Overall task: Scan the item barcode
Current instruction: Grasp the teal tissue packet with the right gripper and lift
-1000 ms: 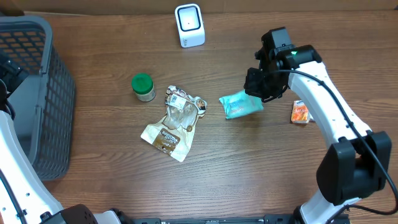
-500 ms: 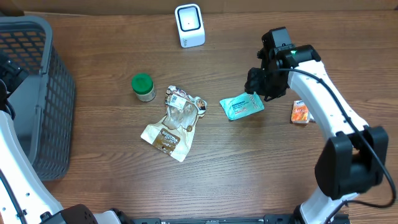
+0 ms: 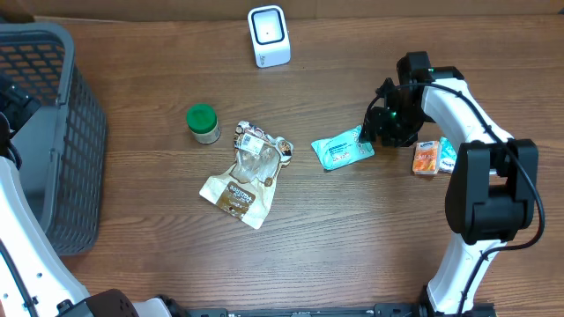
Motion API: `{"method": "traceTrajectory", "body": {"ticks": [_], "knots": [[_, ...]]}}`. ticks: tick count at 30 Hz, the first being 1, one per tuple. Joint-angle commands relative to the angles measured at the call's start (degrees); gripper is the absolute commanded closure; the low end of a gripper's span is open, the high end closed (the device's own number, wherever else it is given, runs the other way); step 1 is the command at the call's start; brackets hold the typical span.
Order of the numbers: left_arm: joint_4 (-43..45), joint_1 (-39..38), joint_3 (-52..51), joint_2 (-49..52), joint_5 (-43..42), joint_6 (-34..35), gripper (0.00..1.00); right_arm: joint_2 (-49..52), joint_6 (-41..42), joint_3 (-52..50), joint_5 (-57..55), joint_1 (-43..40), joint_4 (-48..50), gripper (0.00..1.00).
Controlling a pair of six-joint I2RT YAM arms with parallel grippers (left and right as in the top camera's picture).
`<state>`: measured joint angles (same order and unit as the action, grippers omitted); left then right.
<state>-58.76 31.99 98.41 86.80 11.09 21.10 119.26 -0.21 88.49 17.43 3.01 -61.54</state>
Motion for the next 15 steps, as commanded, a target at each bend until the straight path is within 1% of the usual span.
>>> {"method": "traceTrajectory", "body": {"ticks": [1,9,15], "knots": [[0.07,0.24,1.07,0.26,-0.22,1.2,0.0,1.36,-3.28,-2.6,3.26,0.13,1.77,0.39],[0.07,0.24,1.07,0.24,-0.22,1.2,0.01,1.36,-3.28,-9.38,5.07,0.17,8.9,0.41],[0.07,0.24,1.07,0.24,-0.22,1.2,0.0,1.36,-2.84,-13.53,7.76,1.14,13.62,0.48]]}}
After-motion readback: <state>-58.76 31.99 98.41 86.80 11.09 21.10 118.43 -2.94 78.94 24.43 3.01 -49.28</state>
